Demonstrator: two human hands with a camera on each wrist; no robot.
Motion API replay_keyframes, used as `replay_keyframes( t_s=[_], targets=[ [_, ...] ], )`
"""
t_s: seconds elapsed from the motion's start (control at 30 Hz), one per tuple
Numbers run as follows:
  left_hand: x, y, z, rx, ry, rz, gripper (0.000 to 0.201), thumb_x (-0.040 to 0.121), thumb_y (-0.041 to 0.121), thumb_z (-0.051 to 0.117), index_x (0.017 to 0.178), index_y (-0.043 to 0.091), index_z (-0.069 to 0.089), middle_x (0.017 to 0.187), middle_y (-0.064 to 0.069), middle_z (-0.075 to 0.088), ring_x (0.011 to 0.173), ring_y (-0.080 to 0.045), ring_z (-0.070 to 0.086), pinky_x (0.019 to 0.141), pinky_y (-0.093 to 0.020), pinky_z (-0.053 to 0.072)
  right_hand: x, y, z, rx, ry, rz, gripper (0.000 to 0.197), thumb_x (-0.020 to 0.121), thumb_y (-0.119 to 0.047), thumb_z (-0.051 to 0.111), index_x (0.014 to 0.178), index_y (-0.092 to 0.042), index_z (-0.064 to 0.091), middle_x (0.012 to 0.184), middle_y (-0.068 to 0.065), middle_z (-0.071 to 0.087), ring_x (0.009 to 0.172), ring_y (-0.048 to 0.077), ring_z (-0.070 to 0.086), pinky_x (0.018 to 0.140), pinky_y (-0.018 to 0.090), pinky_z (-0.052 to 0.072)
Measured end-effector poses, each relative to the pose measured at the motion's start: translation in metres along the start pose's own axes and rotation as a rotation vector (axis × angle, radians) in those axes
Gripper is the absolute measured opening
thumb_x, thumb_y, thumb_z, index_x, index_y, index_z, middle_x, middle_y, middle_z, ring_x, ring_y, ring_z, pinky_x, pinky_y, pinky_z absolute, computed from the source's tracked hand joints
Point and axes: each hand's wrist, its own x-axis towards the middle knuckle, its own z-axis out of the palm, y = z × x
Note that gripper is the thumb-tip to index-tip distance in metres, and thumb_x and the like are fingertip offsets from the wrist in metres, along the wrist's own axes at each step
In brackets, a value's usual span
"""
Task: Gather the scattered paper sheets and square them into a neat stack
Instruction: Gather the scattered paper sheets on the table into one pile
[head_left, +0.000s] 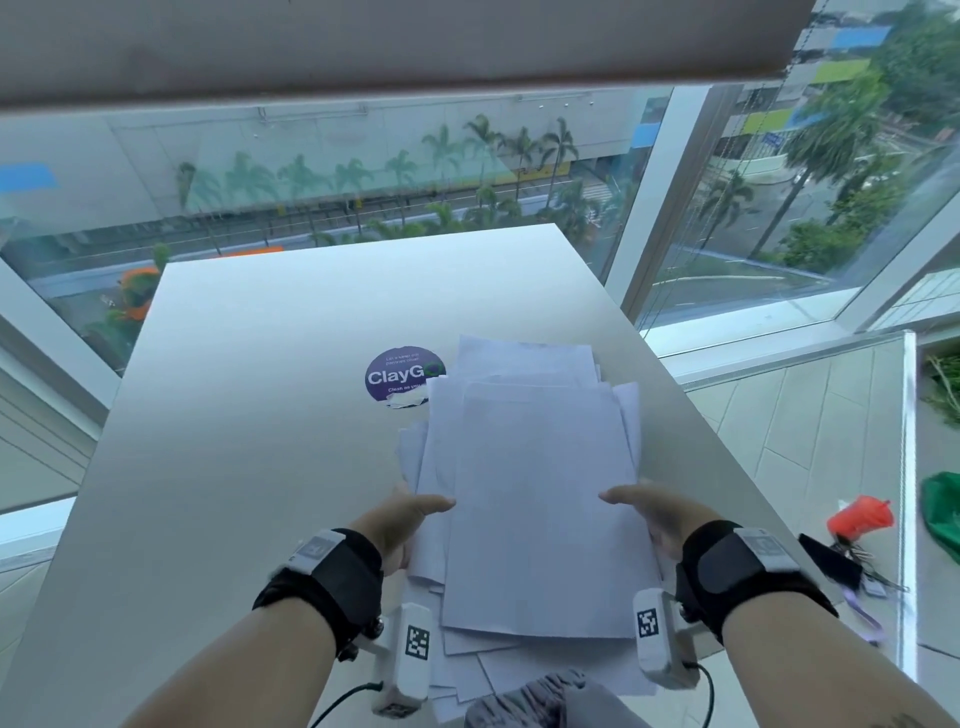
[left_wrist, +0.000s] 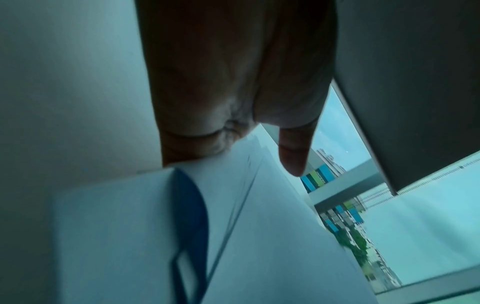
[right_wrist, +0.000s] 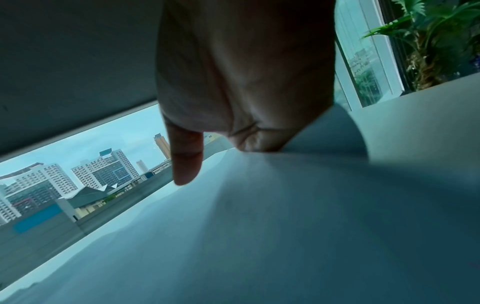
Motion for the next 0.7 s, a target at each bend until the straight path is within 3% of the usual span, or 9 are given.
replay_keyframes(
  t_s=[0.07, 0.13, 0.2, 0.3, 0.37, 0.43, 0.53, 0.6, 0.7],
  targets=[
    [0.006, 0.001, 0.0, -0.017, 0.13, 0.033, 0.055, 0.077, 0.011, 0.063, 0.129, 0.009, 0.046, 0.118, -0.017, 0.062, 0.101, -0.034, 0.063, 0.076, -0.041, 0.055, 0.001, 0.005, -0.002, 0.034, 0.022, 0.02, 0.067, 0.088, -0.022, 0.058, 0.143, -0.005, 0.025, 0.135, 0.013, 0.044, 0.117, 0.027, 0.048, 0.096, 0.036, 0.039],
    [0.007, 0.003, 0.007, 0.051, 0.195, 0.045, 0.073, 0.064, 0.014, 0.067, 0.131, 0.007, 0.041, 0.12, -0.017, 0.06, 0.103, -0.035, 0.061, 0.088, -0.047, 0.051, 0.002, 0.006, -0.003, 0.086, 0.096, 0.01, 0.063, 0.086, -0.021, 0.059, 0.14, -0.004, 0.032, 0.114, 0.015, 0.051, 0.096, 0.028, 0.053, 0.082, 0.034, 0.043],
    [0.011, 0.002, 0.014, 0.118, 0.143, 0.009, 0.091, 0.055, 0.02, 0.072, 0.136, 0.011, 0.029, 0.132, -0.008, 0.05, 0.119, -0.033, 0.051, 0.1, -0.046, 0.042, 0.0, 0.004, -0.002, 0.046, 0.055, 0.007, 0.071, 0.08, -0.027, 0.065, 0.139, -0.007, 0.03, 0.138, 0.015, 0.042, 0.123, 0.033, 0.044, 0.102, 0.044, 0.037],
    [0.018, 0.001, 0.009, 0.181, 0.107, -0.019, 0.106, 0.047, 0.031, 0.076, 0.139, 0.013, 0.027, 0.143, -0.003, 0.04, 0.129, -0.031, 0.043, 0.107, -0.048, 0.037, -0.01, 0.0, -0.003, 0.033, -0.038, 0.038, 0.079, 0.076, -0.033, 0.068, 0.141, -0.012, 0.028, 0.15, 0.011, 0.03, 0.136, 0.031, 0.031, 0.109, 0.044, 0.028],
    [0.013, 0.0, 0.009, 0.176, 0.121, -0.036, 0.077, 0.066, 0.02, 0.071, 0.133, 0.008, 0.036, 0.137, -0.001, 0.045, 0.125, -0.032, 0.047, 0.104, -0.048, 0.041, -0.013, 0.003, -0.007, 0.08, 0.036, 0.016, 0.072, 0.084, -0.024, 0.062, 0.144, -0.01, 0.024, 0.15, 0.013, 0.029, 0.135, 0.03, 0.031, 0.108, 0.041, 0.029],
    [0.008, -0.004, 0.014, 0.14, 0.126, -0.033, 0.035, 0.082, 0.004, 0.051, 0.116, 0.01, 0.049, 0.117, -0.01, 0.061, 0.106, -0.033, 0.059, 0.088, -0.044, 0.052, -0.008, 0.006, -0.012, 0.097, 0.167, -0.057, 0.07, 0.086, -0.016, 0.059, 0.145, -0.011, 0.02, 0.145, 0.014, 0.035, 0.127, 0.031, 0.039, 0.1, 0.04, 0.034],
    [0.017, -0.011, 0.017, 0.135, 0.17, 0.01, 0.025, 0.085, -0.003, 0.038, 0.099, 0.012, 0.053, 0.103, -0.014, 0.062, 0.095, -0.03, 0.062, 0.076, -0.037, 0.052, -0.009, 0.002, -0.01, -0.026, 0.194, -0.149, 0.073, 0.085, -0.012, 0.057, 0.146, -0.021, 0.019, 0.14, 0.007, 0.041, 0.126, 0.03, 0.043, 0.103, 0.041, 0.036],
    [0.025, -0.011, 0.017, 0.219, 0.206, 0.087, 0.025, 0.084, -0.002, 0.047, 0.096, 0.02, 0.047, 0.103, -0.01, 0.056, 0.096, -0.027, 0.059, 0.081, -0.037, 0.051, -0.005, 0.001, -0.007, -0.072, 0.153, -0.171, 0.064, 0.081, -0.013, 0.059, 0.14, -0.018, 0.034, 0.13, 0.007, 0.053, 0.116, 0.029, 0.052, 0.102, 0.042, 0.041],
    [0.022, -0.006, 0.022, 0.325, 0.247, 0.151, 0.038, 0.079, -0.004, 0.057, 0.102, 0.021, 0.04, 0.105, -0.009, 0.055, 0.098, -0.027, 0.059, 0.086, -0.039, 0.052, -0.004, -0.006, -0.007, -0.022, 0.141, -0.106, 0.069, 0.071, -0.024, 0.066, 0.134, -0.007, 0.042, 0.136, 0.013, 0.05, 0.122, 0.031, 0.048, 0.106, 0.044, 0.037]
  ],
)
